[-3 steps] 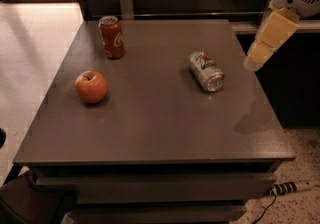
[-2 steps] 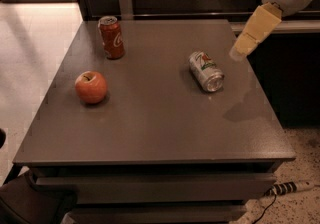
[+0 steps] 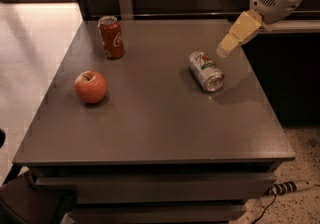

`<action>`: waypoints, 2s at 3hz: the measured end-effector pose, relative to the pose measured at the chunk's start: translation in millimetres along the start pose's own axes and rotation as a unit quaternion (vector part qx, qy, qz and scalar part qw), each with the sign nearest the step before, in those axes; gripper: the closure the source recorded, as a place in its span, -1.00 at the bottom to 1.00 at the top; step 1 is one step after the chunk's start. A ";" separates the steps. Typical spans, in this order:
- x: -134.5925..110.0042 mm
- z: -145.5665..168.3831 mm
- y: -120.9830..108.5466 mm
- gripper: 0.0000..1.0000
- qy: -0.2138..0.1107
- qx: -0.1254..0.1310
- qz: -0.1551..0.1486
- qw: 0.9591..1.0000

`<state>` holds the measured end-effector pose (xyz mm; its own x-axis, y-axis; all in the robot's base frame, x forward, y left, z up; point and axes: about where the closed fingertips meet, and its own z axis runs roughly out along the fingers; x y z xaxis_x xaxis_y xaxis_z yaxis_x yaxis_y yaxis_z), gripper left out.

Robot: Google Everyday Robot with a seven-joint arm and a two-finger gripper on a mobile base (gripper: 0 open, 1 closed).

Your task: Place 7up can upright

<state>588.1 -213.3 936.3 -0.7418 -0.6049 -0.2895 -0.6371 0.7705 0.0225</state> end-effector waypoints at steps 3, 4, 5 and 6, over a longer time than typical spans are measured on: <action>-42.5 60.2 14.8 -1.00 0.048 -0.016 0.073 0.996; -38.7 79.4 22.5 -1.00 0.081 -0.019 0.101 0.991; -30.8 97.4 32.7 -1.00 0.109 -0.028 0.123 0.986; -31.6 107.6 43.3 -1.00 0.114 -0.021 0.127 0.985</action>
Offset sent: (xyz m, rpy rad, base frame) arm 0.0347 0.0619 -0.0462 0.0039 0.1516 -0.1341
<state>606.5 -139.2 843.5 -0.9033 -0.4266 -0.0468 -0.4291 0.8969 0.1066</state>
